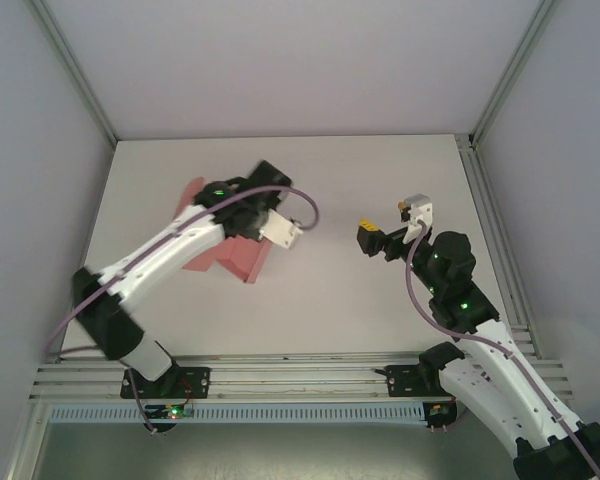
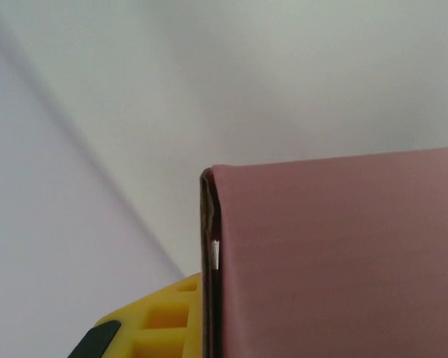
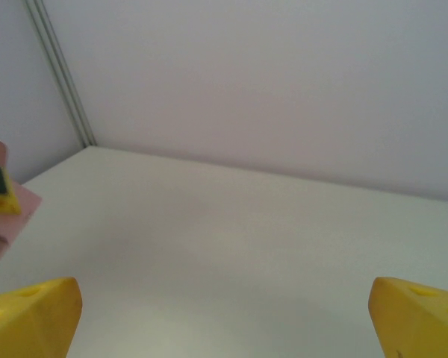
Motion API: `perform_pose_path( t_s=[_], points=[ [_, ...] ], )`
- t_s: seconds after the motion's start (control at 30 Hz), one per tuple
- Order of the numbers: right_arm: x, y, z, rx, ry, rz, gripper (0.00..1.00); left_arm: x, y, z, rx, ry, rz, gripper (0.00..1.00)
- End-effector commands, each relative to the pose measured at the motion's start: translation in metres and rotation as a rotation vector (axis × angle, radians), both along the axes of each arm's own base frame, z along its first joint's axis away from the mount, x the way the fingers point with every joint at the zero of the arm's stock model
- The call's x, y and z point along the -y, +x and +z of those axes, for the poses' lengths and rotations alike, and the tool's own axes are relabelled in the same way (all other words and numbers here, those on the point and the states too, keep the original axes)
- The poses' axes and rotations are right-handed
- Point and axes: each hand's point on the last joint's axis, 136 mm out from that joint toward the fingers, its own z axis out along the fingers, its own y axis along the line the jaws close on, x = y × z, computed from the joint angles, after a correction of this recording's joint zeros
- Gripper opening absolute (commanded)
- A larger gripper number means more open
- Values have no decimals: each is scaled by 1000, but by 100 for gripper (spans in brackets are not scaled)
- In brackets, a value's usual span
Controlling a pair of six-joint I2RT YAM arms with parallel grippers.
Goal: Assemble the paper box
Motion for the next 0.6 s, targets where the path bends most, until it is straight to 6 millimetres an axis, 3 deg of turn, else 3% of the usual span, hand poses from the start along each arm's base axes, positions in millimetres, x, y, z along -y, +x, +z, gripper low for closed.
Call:
perform_pose_path(
  t_s=[0.0,0.23,0.37,0.43,0.57],
  points=[
    [3,-4,0,-4,29,6,98,-22,-30,-50,-215,318,-162,0],
    [18,-1,0,-15,37,-51,98,19,-32,-103,-273,356,-301,2],
    [32,4,-8,-44,44,-115,98,35,-44,-124,-324,335,-313,11],
    [35,6,-11,-56,45,-126,98,40,-46,-129,-339,312,-296,20],
    [39,8,-10,-58,49,-134,98,51,-39,-124,-309,248,-238,50]
  ],
)
